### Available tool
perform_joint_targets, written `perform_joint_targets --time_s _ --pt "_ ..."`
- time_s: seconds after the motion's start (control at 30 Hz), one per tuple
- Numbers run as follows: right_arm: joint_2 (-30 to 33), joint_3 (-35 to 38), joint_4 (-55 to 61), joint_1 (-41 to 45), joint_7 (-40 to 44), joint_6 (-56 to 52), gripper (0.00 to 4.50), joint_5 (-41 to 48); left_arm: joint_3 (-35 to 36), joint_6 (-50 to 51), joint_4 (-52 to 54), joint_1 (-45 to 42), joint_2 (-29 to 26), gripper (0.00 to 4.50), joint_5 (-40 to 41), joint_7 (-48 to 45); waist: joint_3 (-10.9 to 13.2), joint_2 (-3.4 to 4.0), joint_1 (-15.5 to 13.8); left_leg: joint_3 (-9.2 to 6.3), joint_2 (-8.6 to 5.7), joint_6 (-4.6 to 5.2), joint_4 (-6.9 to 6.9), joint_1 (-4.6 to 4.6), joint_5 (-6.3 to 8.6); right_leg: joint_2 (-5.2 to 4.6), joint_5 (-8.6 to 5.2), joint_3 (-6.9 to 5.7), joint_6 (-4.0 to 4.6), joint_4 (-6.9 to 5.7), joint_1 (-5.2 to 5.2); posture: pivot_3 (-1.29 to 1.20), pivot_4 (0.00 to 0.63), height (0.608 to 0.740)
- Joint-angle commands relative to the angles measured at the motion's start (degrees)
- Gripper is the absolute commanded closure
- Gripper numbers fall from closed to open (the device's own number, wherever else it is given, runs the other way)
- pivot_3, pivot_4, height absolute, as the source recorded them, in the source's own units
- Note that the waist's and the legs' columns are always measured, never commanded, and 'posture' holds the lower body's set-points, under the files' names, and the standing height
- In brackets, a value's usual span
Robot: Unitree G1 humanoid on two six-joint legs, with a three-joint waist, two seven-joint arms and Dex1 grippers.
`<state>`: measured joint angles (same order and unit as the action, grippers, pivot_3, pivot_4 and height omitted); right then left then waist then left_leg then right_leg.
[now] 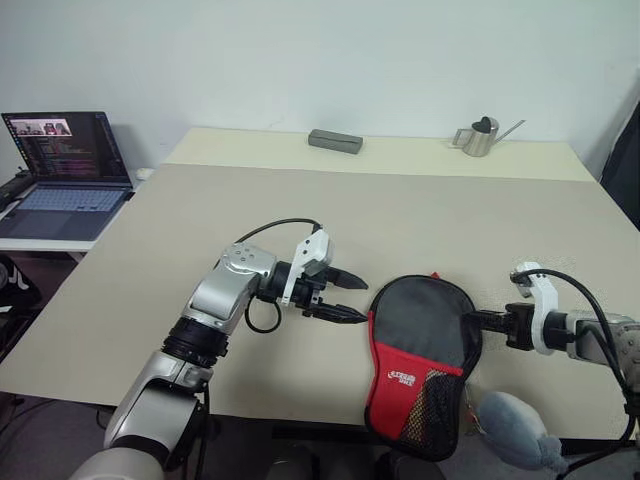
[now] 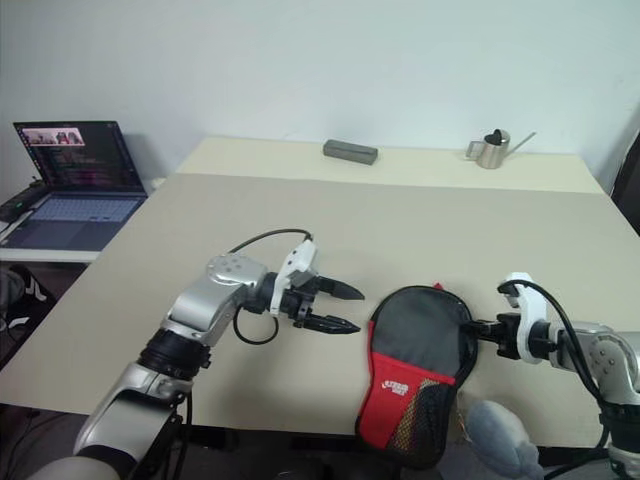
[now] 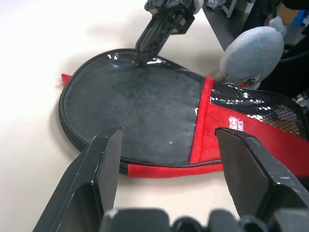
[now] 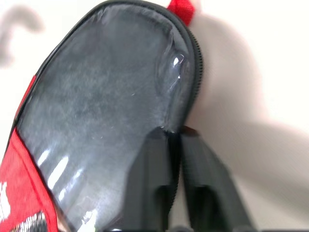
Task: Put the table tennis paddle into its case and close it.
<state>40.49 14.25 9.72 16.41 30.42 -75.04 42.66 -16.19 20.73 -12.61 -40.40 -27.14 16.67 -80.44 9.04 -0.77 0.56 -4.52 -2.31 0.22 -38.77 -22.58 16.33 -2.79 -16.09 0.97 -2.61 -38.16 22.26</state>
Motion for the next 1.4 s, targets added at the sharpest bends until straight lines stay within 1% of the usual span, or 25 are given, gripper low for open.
perform_joint_targets --time_s 0.03,0.3,0.6,0.83,1.0,1.1,1.2,1.27,1.4 --pt "-2.48 -0.81 0.55 3.21 -1.84 -0.86 4.48 0.11 2.12 -0.64 1.86 0.39 -1.08 1.18 0.90 0.35 0.01 0.02 0.31 0.00 0.00 0.00 0.00 0.00 0.00 0.00 0.00 0.00 0.00 -0.01 0.01 0.00 0.150 0.740" --pt "-6.58 -2.69 -6.31 11.06 -4.81 1.44 4.48 -4.39 2.68 -0.64 2.06 1.18 -2.49 1.18 0.87 0.46 0.04 0.06 1.11 0.00 -0.01 -0.01 0.00 -0.01 0.00 -0.01 0.00 0.00 0.00 -0.01 0.02 0.00 0.150 0.740" --pt "-8.71 -4.18 -14.63 17.56 -6.49 5.60 4.48 -9.76 2.52 -0.91 1.99 1.50 -2.54 1.18 0.78 0.67 0.07 0.09 1.23 0.07 -0.02 -0.01 -0.01 0.06 -0.01 -0.01 0.01 0.00 0.01 -0.18 0.05 0.00 0.150 0.740" --pt "-9.28 -3.80 -16.59 18.81 -6.90 6.74 4.48 -11.59 2.30 -1.01 2.07 1.62 -2.48 1.18 0.82 0.78 0.07 0.09 1.21 0.10 -0.03 -0.01 -0.02 0.07 -0.01 -0.02 0.01 0.01 0.01 -0.28 0.08 0.00 0.150 0.740" --pt "-10.10 -4.55 -13.39 17.49 -5.82 4.56 4.48 -10.20 2.23 -1.01 1.75 1.32 -2.07 1.18 0.83 0.98 0.07 0.10 1.21 0.10 -0.03 -0.02 -0.02 0.09 -0.01 -0.02 0.00 0.01 0.02 -0.34 0.09 0.00 0.150 0.740" --pt "-12.21 -2.23 -12.71 17.50 -7.93 3.06 3.85 -9.77 1.98 -1.34 1.45 1.05 -2.01 1.18 0.52 0.83 0.07 0.10 1.32 0.11 -0.03 -0.02 -0.02 0.10 -0.01 -0.02 -0.01 0.01 0.03 -0.36 0.10 0.00 0.150 0.740" --pt "-13.25 -0.18 -12.07 18.35 -9.56 2.75 2.88 -10.10 1.89 -1.51 1.06 0.73 -1.87 1.18 0.35 0.78 0.08 0.11 1.30 0.13 -0.02 -0.02 -0.02 0.11 -0.01 -0.02 -0.01 0.04 0.05 -0.41 0.12 0.00 0.150 0.740" --pt "-13.59 2.62 -11.07 19.33 -10.11 1.67 2.20 -8.90 1.77 -1.56 0.90 0.52 -1.71 1.18 0.29 0.79 0.09 0.12 1.27 0.12 -0.03 -0.02 -0.02 0.11 -0.01 -0.02 -0.02 0.03 0.05 -0.41 0.12 0.00 0.150 0.740" --pt "-11.44 5.46 -6.84 18.98 -9.18 -0.65 0.81 -6.80 1.31 -2.39 -0.58 -0.46 -1.04 1.18 -0.17 0.68 0.18 0.23 1.14 0.12 -0.04 -0.02 -0.02 0.10 -0.01 -0.03 -0.02 0.02 0.04 -0.41 0.13 0.00 0.150 0.740"
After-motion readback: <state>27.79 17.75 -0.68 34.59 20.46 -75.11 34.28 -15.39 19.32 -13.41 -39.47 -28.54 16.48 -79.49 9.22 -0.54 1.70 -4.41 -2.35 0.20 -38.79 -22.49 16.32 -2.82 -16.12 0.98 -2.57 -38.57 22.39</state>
